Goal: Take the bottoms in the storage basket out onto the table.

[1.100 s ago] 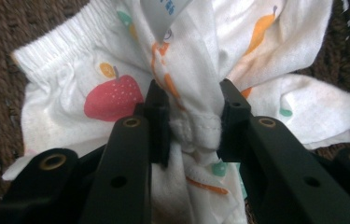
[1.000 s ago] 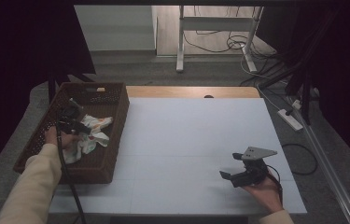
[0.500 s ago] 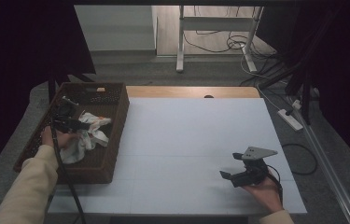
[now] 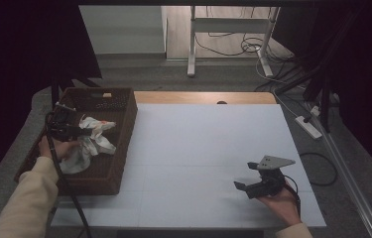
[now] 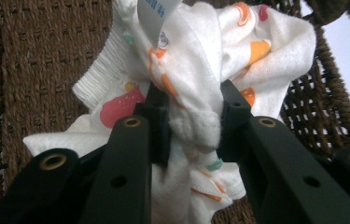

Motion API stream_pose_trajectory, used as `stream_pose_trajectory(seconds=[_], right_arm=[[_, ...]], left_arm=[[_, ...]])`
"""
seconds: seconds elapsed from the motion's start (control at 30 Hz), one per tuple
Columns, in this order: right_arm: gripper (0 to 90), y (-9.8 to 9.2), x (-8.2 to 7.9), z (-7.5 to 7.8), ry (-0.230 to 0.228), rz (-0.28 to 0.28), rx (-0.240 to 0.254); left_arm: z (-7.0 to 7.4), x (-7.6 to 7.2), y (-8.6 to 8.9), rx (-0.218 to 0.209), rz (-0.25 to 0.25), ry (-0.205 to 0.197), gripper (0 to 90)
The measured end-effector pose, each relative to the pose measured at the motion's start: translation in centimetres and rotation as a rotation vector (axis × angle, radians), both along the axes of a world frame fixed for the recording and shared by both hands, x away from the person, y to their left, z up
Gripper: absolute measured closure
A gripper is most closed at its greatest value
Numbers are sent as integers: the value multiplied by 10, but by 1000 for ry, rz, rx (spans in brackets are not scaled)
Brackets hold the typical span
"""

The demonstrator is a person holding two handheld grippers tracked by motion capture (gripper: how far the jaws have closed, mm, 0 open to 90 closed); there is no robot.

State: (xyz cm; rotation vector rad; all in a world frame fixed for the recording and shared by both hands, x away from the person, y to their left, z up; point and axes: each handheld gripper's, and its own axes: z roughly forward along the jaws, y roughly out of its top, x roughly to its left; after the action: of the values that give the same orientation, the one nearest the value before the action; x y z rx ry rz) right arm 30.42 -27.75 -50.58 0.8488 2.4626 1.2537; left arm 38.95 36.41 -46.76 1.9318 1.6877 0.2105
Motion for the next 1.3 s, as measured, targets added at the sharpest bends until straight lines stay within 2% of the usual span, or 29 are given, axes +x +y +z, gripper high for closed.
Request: stream_pose_trajectory(seconds=[0.63, 1.3], right_arm=[[90, 0, 0, 0, 0, 0, -2], [90, 0, 0, 0, 0, -2, -1]], left_arm=[[14, -15, 7, -59, 31, -102, 711], [24, -25, 10, -126, 43, -171, 711]])
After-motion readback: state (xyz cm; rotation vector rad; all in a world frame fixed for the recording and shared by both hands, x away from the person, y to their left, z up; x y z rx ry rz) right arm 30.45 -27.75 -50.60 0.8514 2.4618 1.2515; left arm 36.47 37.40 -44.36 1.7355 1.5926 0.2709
